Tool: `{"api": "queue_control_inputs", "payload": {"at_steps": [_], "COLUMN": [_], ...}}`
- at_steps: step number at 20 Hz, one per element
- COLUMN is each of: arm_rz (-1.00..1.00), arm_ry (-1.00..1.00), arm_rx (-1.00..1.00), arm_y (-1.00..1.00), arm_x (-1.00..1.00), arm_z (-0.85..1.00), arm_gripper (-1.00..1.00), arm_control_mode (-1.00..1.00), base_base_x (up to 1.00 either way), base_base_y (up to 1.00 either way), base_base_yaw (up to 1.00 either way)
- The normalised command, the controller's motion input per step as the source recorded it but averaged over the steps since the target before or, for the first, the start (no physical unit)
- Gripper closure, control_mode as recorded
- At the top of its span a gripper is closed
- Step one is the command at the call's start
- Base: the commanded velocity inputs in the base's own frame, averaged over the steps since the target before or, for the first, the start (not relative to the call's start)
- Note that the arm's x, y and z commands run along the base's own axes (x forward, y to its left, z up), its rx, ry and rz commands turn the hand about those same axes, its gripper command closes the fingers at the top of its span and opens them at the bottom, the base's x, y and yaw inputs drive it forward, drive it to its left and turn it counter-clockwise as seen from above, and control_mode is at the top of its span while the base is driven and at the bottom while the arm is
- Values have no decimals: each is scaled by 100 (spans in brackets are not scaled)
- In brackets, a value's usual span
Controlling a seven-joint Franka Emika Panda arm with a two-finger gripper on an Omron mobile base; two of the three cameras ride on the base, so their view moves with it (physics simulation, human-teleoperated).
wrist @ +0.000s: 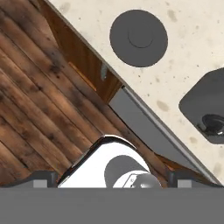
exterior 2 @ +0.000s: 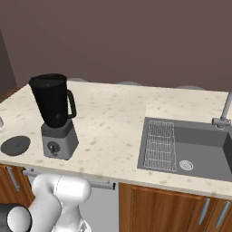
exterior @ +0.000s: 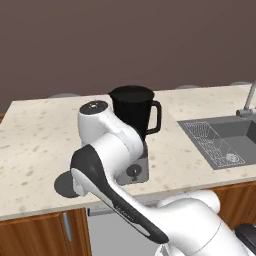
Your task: Close the lid blender by securely placing the lid on top.
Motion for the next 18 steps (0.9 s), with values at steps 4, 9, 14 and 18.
{"api": "queue_control_inputs", "payload": {"at_steps": [4, 9, 14, 18], "arm_rz": [1, 0, 0, 1], "arm_ry": [17, 17, 2, 0], "arm_rx": [-24, -16, -1, 0], "arm_y": [60, 39, 12, 1], "arm_x": [0, 48, 67, 61], "arm_z": [-61, -60, -41, -36], "arm_gripper": [-100, -100, -100, -100], "arm_control_mode": [-100, -100, -100, -100], "base_base_x": [0, 0, 0, 0], "base_base_y": [0, 0, 0, 0], "base_base_yaw": [0, 0, 0, 0]}}
